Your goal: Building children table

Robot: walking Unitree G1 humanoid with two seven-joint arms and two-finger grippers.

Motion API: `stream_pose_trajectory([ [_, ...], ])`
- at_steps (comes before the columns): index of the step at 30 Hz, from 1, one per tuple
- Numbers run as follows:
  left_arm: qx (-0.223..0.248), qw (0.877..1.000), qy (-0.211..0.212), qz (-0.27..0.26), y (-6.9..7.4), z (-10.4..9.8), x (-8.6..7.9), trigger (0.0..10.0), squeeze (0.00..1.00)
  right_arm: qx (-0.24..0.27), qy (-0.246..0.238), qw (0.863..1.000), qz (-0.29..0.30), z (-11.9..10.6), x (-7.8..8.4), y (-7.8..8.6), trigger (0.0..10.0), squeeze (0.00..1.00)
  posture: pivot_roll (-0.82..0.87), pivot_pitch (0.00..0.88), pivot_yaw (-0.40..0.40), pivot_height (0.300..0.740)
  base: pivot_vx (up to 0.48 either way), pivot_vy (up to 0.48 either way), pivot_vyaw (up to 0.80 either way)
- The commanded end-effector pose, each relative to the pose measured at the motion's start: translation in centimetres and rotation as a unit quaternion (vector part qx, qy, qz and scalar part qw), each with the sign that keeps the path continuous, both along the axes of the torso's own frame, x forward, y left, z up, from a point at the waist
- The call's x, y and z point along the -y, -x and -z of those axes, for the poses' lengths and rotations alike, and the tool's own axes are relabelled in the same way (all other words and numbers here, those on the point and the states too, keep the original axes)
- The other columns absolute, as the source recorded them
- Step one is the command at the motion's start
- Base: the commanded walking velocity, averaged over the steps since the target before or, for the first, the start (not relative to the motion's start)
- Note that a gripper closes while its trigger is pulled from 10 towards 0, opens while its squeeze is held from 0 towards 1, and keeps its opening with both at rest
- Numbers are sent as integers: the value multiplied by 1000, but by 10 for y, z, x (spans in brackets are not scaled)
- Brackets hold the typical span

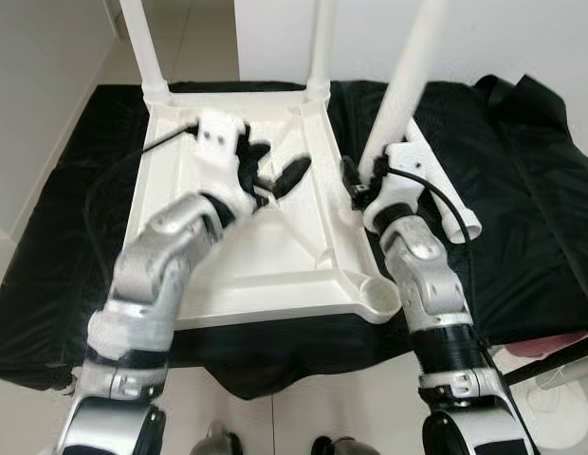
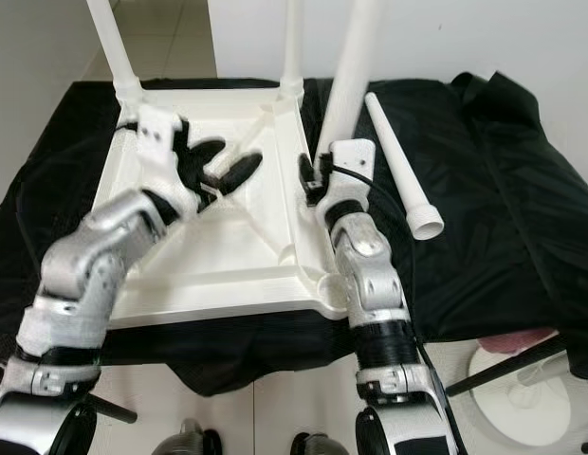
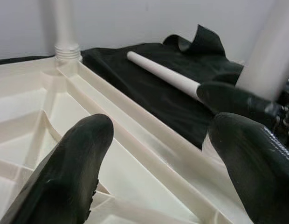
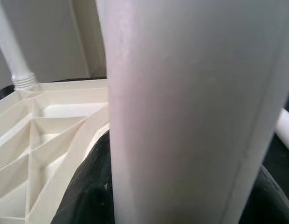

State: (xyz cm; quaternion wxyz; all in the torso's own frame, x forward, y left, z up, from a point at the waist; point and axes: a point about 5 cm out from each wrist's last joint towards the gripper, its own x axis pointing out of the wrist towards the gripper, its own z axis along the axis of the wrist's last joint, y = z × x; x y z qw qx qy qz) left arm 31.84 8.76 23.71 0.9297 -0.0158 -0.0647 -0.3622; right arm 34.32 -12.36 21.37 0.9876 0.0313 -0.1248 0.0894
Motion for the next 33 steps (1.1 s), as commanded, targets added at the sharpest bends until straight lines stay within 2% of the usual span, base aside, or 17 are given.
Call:
stream_pose_trajectory([
  [1, 24, 999, -14, 35, 9, -2, 6, 10000, 0, 12, -6, 1000, -4, -4, -1, 5, 10000, 0, -12, 111, -38, 740, 0, 0, 0],
  [4, 18, 998, -27, 58, 16, 6, 8, 10000, 0, 19, 0, 1000, -4, -2, 1, 14, 10000, 0, -12, 113, -34, 740, 0, 0, 0],
  [6, 25, 995, -51, 85, 24, 13, 9, 10000, 0, 31, 15, 999, -10, 0, 1, 23, 10000, 0, -9, 112, -34, 740, 0, 0, 0],
  [10, 28, 992, -64, 101, 29, 16, 10, 10000, 0, 38, 22, 999, -16, 2, 1, 27, 10000, 0, -9, 112, -34, 740, 0, 0, 0],
  [15, 41, 981, -108, 157, 46, 28, 13, 10000, 0, 51, 32, 997, -50, 7, -2, 42, 10000, 0, 4, 114, -28, 740, 0, 0, 0],
  [19, 42, 979, -115, 166, 49, 31, 13, 10000, 0, 54, 30, 997, -55, 7, -2, 46, 10000, 0, 3, 115, -28, 740, 0, 0, 0],
  [21, 36, 973, -129, 190, 58, 39, 11, 10000, 0, 62, 34, 995, -65, 8, 1, 54, 10000, 0, 2, 116, -27, 740, 0, 0, 0],
  [27, 35, 966, -155, 205, 63, 49, 8, 10000, 0, 63, 36, 995, -68, 9, 2, 58, 10000, 0, 0, 120, -25, 740, 0, 0, 0],
  [29, 41, 957, -195, 211, 64, 60, 6, 10000, 0, 65, 37, 995, -68, 8, 3, 60, 10000, 0, -5, 123, -22, 740, 0, 0, 0],
  [32, 41, 957, -195, 211, 64, 60, 6, 10000, 0, 65, 37, 995, -68, 8, 3, 60, 10000, 0, -5, 123, -22, 740, 0, 0, 0],
  [33, 35, 950, -238, 198, 57, 72, 6, 10000, 0, 67, 39, 995, -65, 6, 4, 59, 10000, 0, -14, 126, -17, 740, 0, 0, 0],
])
